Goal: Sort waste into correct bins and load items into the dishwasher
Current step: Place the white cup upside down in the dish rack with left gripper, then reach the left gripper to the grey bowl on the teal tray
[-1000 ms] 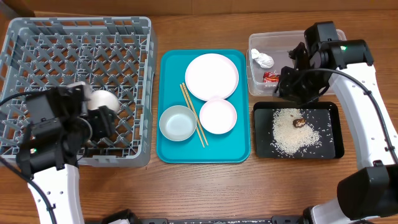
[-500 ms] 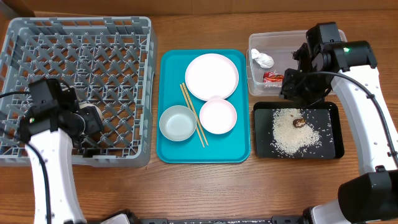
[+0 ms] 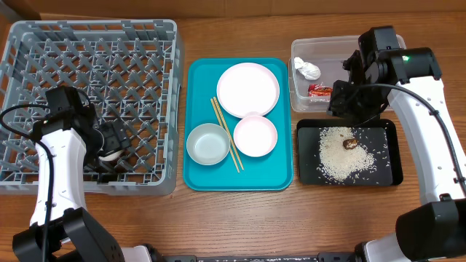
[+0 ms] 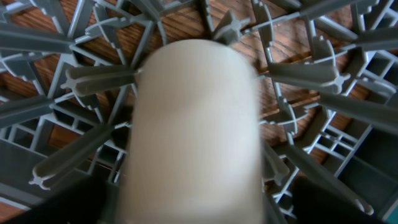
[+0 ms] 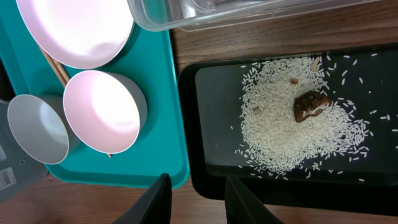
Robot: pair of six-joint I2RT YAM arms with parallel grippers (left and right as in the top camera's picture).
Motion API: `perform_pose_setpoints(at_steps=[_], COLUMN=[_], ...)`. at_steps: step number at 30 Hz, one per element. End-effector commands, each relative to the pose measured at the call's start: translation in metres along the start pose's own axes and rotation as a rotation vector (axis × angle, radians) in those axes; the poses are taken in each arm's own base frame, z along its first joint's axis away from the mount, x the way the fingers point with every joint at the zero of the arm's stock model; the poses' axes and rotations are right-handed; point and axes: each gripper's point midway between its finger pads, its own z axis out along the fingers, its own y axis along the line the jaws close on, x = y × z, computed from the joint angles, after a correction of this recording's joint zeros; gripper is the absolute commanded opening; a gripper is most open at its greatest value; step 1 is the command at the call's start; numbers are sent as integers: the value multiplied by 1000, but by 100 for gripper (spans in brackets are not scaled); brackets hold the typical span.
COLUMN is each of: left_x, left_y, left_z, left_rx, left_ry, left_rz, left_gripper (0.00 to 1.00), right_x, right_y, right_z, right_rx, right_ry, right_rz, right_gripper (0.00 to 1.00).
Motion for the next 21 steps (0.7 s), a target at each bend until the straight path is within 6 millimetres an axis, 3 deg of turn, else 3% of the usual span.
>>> perform_pose_setpoints(at_steps=[1,5,9,12,17,21], left_x=[-15,-29,-44,-47,-24,9], left_y=[0,-13,-45,-76,-130,-173], left_z=[-10,-28,-59,-84,-115,-118], left_rx=[7,75,210,316,409,452], left_ry=[-42,-81,-146,-198,-239,-182], left_rz=[-14,-5,72,148,328,470], left_gripper=[100,100,100,100,100,100], right_x=[-6,-5,-5,-5,-5,-5], right_y=[1,3,3,3,3,3], right_z=[-18,-18,-18,-18,-18,-18], right_rx=[-4,-14,-14,-14,-14,-14], right_ry=[-62,-55,-56,-57,-56,-56], right_rz=[-10,-9,-9,-9,-9,-9], right_gripper=[31,47,59,62,64,65])
